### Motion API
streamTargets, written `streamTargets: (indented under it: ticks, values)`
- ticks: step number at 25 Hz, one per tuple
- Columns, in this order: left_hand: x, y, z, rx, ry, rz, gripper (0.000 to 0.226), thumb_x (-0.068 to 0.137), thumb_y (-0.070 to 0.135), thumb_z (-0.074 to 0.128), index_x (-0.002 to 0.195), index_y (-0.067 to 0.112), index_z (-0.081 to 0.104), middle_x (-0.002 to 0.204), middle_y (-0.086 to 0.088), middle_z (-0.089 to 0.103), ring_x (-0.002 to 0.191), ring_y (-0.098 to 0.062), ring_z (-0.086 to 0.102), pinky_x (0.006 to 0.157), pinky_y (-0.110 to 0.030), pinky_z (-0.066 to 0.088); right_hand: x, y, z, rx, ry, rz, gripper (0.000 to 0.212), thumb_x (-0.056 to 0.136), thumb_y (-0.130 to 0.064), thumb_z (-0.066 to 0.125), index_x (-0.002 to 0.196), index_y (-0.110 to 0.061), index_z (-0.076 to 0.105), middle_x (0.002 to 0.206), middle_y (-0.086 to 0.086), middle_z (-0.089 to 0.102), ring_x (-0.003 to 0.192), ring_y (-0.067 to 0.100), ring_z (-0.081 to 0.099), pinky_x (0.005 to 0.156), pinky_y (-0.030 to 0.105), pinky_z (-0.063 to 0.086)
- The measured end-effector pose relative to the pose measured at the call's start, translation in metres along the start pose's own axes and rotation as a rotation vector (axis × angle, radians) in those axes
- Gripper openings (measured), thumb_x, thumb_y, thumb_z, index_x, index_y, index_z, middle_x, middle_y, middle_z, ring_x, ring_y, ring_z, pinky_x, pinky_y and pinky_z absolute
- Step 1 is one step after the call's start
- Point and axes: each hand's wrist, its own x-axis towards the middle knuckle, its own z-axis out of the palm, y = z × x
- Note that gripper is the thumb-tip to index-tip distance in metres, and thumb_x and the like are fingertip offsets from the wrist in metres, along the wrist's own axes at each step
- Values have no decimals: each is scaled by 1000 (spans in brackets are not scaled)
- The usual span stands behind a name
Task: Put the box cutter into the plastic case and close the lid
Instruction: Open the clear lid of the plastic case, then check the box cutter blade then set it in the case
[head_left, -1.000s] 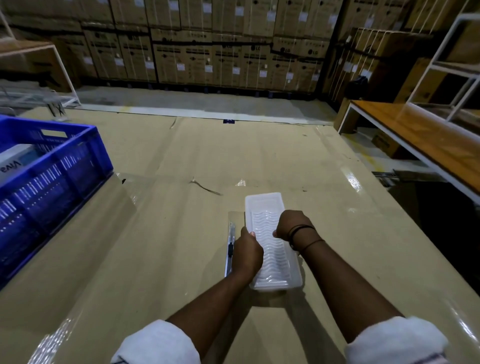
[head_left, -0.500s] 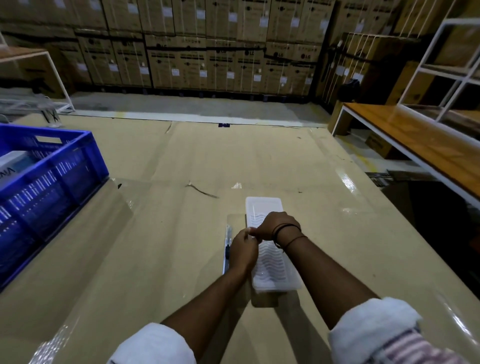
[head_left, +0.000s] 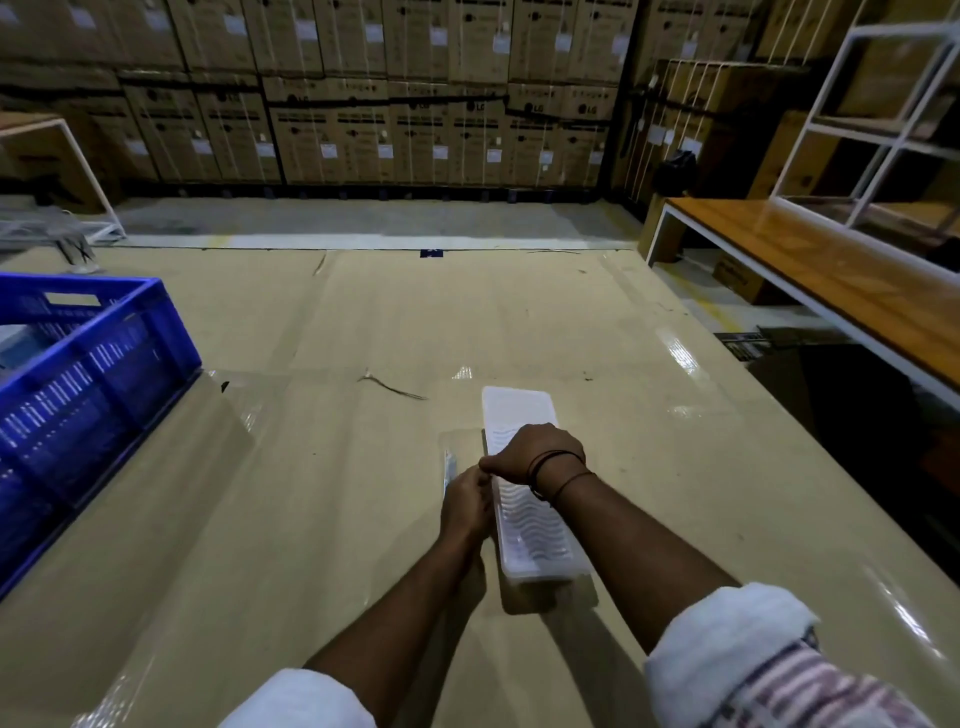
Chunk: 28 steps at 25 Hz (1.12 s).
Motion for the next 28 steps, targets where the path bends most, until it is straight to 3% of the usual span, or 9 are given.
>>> streamTargets:
  ticks: [2, 5, 8, 12, 15, 20, 23, 25, 28]
  values:
    - [0, 2, 0, 52, -15, 29, 18, 91, 28, 48, 82, 22, 62, 96, -11, 64, 92, -27, 60, 95, -50, 49, 0, 8, -5, 83, -5, 7, 62, 76, -65, 58, 113, -17, 69, 114, 6, 71, 87, 26, 59, 75, 29, 47]
    - [5, -4, 7, 153, -5, 75, 30, 99, 28, 48, 93, 11, 73, 101, -15, 73, 99, -35, 68, 88, -44, 53, -1, 25, -10, 194, -3, 42, 64, 71, -71, 55, 106, -19, 68, 112, 10, 69, 88, 28, 59, 76, 31, 47]
    - [-2, -4, 14, 352, 29, 99, 39, 96, 40, 45, 106, 16, 74, 114, -9, 75, 107, -28, 69, 91, -37, 53, -2, 36, -13, 263, 6, 63, 63, 72, -75, 51, 96, -18, 61, 109, 11, 68, 94, 30, 63, 78, 34, 49]
    - [-13, 0, 19, 571, 97, 142, 43, 107, 29, 35, 122, 11, 70, 124, -8, 71, 113, -17, 59, 88, -29, 41, -6, 44, -24, 439, -52, 44, 67, 77, -71, 53, 107, -12, 61, 110, 15, 64, 91, 34, 63, 76, 36, 52]
    - [-7, -6, 20, 545, 113, 166, 42, 106, 33, 37, 122, 12, 70, 124, -10, 73, 112, -26, 66, 94, -28, 50, -7, 65, -34, 739, -176, 90, 68, 77, -66, 52, 113, -9, 60, 107, 25, 65, 80, 41, 68, 73, 48, 61]
    - [-1, -12, 23, 528, 136, 177, 40, 104, 27, 39, 114, 8, 72, 116, -10, 75, 108, -28, 67, 82, -26, 43, 6, 113, -34, 875, 27, 154, 30, 90, -17, 51, 89, 10, 64, 91, 31, 74, 76, 46, 74, 69, 65, 59]
    - [1, -13, 24, 506, 115, 164, 41, 102, 29, 39, 113, 8, 71, 115, -10, 75, 106, -30, 68, 93, -35, 54, 12, 139, -18, 839, 144, 218, 17, 86, 4, 52, 84, 11, 67, 88, 34, 72, 65, 43, 74, 61, 61, 61]
    - [1, -13, 22, 516, 111, 148, 41, 102, 31, 40, 113, 9, 72, 114, -9, 76, 105, -29, 69, 95, -37, 55, 13, 150, -5, 779, 255, 271, 28, 84, 7, 50, 107, 6, 67, 104, 32, 69, 65, 39, 74, 63, 48, 63]
    - [-3, -10, 21, 500, 104, 150, 40, 103, 33, 41, 114, 10, 72, 114, -7, 76, 103, -27, 70, 95, -38, 56, 11, 157, 11, 538, 370, 266, 47, 87, 2, 48, 133, -2, 56, 120, 27, 63, 89, 37, 67, 72, 29, 49]
